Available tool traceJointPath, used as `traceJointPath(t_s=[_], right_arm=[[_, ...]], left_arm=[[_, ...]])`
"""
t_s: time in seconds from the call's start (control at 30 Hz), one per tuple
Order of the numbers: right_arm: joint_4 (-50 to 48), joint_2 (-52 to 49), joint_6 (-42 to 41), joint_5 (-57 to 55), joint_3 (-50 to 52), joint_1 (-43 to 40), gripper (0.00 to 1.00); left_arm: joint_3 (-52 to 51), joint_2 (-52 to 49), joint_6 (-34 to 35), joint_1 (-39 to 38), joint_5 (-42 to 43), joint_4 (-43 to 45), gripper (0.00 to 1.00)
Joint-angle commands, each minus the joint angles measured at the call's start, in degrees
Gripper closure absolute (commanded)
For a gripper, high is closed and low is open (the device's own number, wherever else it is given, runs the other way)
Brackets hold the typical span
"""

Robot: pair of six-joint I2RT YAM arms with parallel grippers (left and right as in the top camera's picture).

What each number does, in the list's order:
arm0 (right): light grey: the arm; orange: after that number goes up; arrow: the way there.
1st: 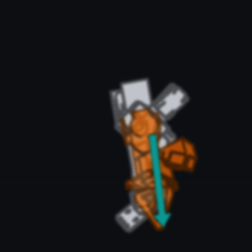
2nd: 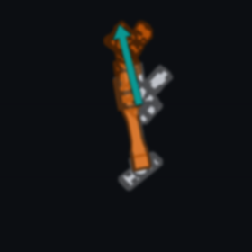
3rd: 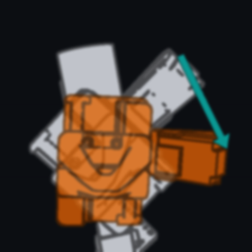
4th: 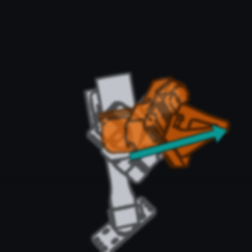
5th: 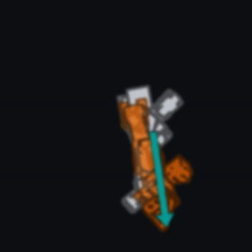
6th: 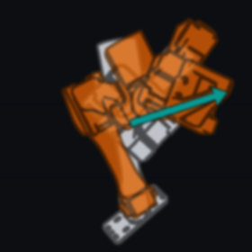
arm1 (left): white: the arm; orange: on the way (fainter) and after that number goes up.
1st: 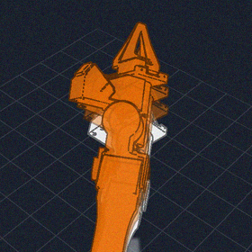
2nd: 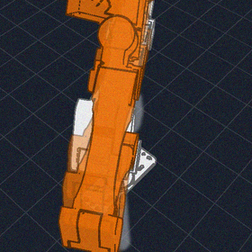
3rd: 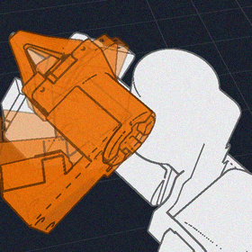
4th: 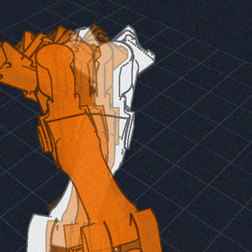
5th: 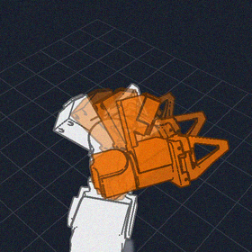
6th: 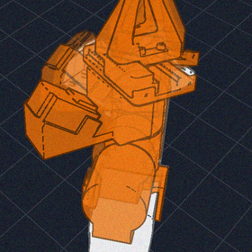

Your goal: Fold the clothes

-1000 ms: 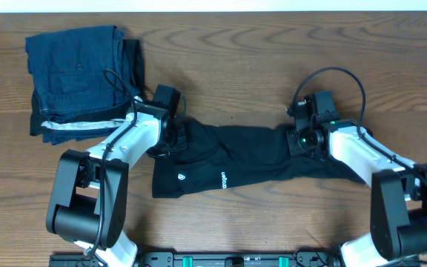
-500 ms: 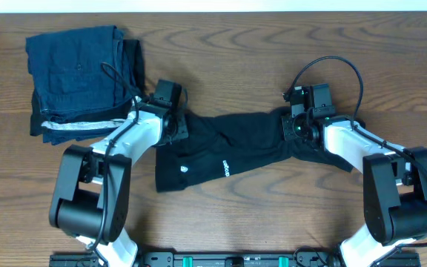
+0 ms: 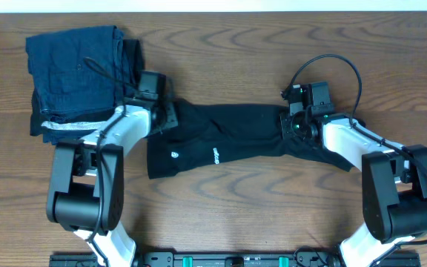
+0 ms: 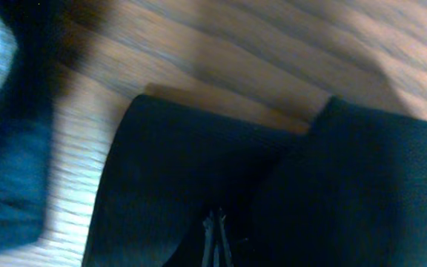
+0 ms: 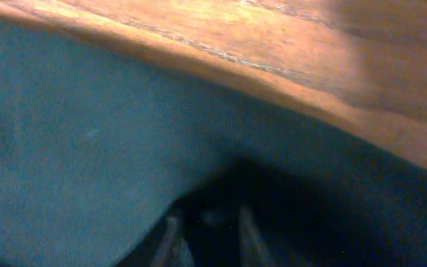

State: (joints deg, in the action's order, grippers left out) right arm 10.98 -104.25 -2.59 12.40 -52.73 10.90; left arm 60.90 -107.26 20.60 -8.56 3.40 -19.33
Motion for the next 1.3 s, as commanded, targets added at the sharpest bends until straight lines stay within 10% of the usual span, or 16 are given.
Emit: traceJointPath(t_s=[0.0,0.13,0.37,0.57,0.63,0.77,0.83,1.27], right_arm=[[1.7,-3.0,-0.2,-5.4,0.2,-1.6,0.59],[2.7,0.6,1.0,0.6,-2.7,-3.0,0.27],[13.6,13.8,1.3,1.6,-5.7,-5.3,0.01],[27.3,21.4,1.3,-1.4,-5.7,-8.7,0.01],[30.5,21.6,-0.1,-3.2,-5.7,-10.1,0.06],[31.9,20.2,-0.8,-4.9,-4.5,-13.1,0.78],[30.9,19.1,-1.0,-4.7,-3.3,-13.9,0.98],[19.2,7.6,-0.2,-8.6,2.9,-14.3,0.99]], left_arm=[[-2.0,-4.1,-2.7,3.4,-2.6,-1.2,0.94],[-1.2,-2.4,-5.6,4.1,-2.6,-1.4,0.94],[0.8,7.7,-5.3,4.0,3.1,-4.2,0.91],[0.8,16.1,-1.8,4.0,7.6,-12.9,0.9],[0.8,16.8,-1.8,3.9,9.2,-15.8,0.9],[-0.1,16.4,-1.8,3.6,11.0,-20.9,0.9],[-1.4,15.9,-1.8,3.6,11.0,-22.0,0.9],[-7.5,7.7,-1.9,3.6,11.0,-17.5,0.9]])
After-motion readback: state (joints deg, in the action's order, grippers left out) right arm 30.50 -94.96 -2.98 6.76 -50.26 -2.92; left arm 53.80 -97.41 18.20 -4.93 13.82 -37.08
